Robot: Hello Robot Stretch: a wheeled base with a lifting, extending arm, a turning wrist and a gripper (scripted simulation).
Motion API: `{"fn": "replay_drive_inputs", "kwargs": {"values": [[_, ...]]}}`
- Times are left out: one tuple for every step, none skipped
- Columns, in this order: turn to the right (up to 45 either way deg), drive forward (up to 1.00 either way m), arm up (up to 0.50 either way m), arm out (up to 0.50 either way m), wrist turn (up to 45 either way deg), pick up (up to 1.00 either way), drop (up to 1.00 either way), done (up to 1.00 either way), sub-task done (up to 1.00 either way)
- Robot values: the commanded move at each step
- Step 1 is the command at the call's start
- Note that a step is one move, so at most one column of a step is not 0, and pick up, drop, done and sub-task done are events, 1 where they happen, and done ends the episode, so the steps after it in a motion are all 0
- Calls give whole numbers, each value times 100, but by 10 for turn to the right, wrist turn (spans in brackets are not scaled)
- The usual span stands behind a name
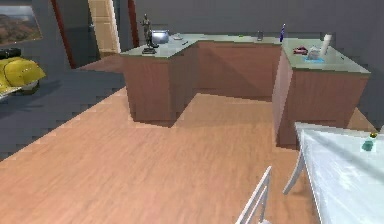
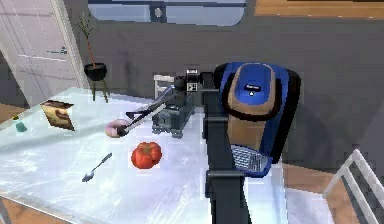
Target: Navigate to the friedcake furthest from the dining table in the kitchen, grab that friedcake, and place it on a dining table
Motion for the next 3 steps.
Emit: {"fn": "replay_drive_inputs", "kwargs": {"values": [[0, 0, -32, 0, 0, 0, 0, 0, 0], [0, 0, 0, 0, 0, 0, 100, 0, 0], [0, 0, 10, 0, 0, 0, 0, 0, 0]]}}
